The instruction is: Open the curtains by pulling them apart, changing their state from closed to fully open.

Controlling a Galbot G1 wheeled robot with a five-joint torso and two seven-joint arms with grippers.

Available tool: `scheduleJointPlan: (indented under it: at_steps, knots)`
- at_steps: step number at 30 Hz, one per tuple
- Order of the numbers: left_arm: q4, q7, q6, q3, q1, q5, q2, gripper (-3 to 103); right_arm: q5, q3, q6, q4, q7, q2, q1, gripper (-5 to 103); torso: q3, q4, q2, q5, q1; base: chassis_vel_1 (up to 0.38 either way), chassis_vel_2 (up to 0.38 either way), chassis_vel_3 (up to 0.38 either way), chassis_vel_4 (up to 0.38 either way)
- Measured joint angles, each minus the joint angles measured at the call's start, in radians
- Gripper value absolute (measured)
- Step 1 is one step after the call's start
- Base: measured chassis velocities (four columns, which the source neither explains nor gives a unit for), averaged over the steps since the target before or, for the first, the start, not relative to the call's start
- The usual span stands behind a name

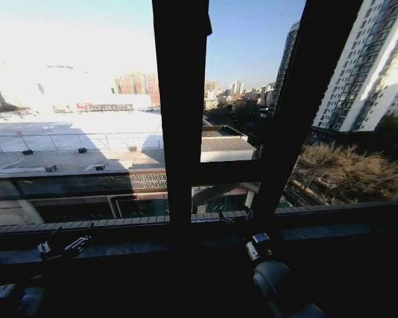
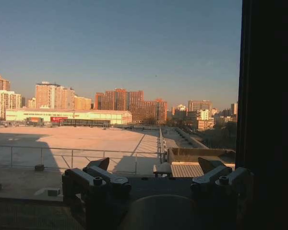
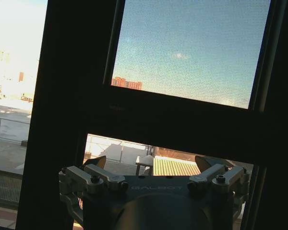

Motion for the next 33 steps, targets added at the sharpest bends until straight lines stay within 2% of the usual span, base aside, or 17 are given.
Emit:
scheduleJointPlan:
  at_steps: [20,33]
  knots:
    - [0.009,0.000,-0.011,-0.003,-0.004,-0.001,-0.011,100,0.000,-0.002,-0.001,0.001,0.000,-0.006,0.000,100,0.000,0.0000,0.000,0.0003,0.000,-0.120,-0.387,0.123,0.400]
    - [0.008,0.000,-0.012,-0.003,-0.009,-0.001,-0.012,100,0.000,0.003,-0.001,0.005,0.002,-0.006,-0.005,100,0.000,0.0002,0.000,0.0001,0.000,-0.051,-0.386,0.058,0.394]
